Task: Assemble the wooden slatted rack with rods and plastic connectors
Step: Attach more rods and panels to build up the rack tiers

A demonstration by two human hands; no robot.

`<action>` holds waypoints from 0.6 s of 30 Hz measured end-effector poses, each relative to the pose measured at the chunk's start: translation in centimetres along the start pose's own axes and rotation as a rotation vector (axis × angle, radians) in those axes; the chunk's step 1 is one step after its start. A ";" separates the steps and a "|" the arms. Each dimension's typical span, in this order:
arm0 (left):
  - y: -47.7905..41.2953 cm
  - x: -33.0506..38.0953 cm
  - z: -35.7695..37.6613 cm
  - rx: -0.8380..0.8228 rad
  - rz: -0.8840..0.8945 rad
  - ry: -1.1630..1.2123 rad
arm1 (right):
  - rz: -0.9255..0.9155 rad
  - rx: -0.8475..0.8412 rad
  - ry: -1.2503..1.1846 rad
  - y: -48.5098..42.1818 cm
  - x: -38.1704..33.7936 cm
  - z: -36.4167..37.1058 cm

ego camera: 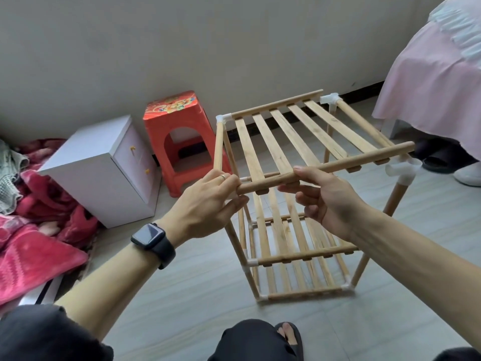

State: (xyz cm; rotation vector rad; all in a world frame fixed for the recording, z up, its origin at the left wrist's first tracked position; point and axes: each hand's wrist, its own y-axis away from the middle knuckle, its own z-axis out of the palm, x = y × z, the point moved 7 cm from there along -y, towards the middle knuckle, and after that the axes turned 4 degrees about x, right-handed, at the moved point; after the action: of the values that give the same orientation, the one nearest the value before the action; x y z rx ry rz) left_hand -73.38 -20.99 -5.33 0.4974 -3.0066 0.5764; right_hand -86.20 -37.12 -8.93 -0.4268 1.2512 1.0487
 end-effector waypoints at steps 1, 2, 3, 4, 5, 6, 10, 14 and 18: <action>0.1 -0.1 0.0 -0.011 -0.019 0.023 | -0.002 -0.006 -0.014 0.1 -0.1 0.2; 0.2 -0.3 0.0 -0.014 -0.040 0.059 | -0.006 -0.010 -0.023 0.2 -0.1 0.3; 0.4 -0.4 0.0 -0.015 -0.057 0.093 | -0.008 -0.010 -0.024 0.2 0.0 0.3; 0.5 -0.4 0.1 -0.017 -0.068 0.116 | -0.009 -0.008 -0.017 0.3 0.0 0.3; 0.5 -0.4 0.2 -0.020 -0.074 0.131 | -0.009 -0.006 -0.007 0.3 0.1 0.2; 0.4 -0.4 0.3 -0.022 -0.078 0.157 | -0.007 -0.004 0.003 0.3 0.2 0.0; 0.1 -0.3 0.4 -0.013 -0.116 0.261 | 0.006 -0.003 -0.003 0.4 0.3 -0.2; 0.1 -0.7 0.5 -0.119 -0.138 0.270 | 0.023 -0.010 -0.017 0.5 0.5 0.0; -0.1 -1.1 0.7 -0.242 -0.197 0.485 | 0.039 -0.028 -0.040 0.5 0.3 0.0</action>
State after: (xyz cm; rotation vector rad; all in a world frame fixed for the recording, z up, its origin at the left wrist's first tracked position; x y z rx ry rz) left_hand -72.35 -20.99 -6.08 0.5374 -2.4858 0.2636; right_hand -86.65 -36.76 -9.06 -0.4022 1.2154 1.1040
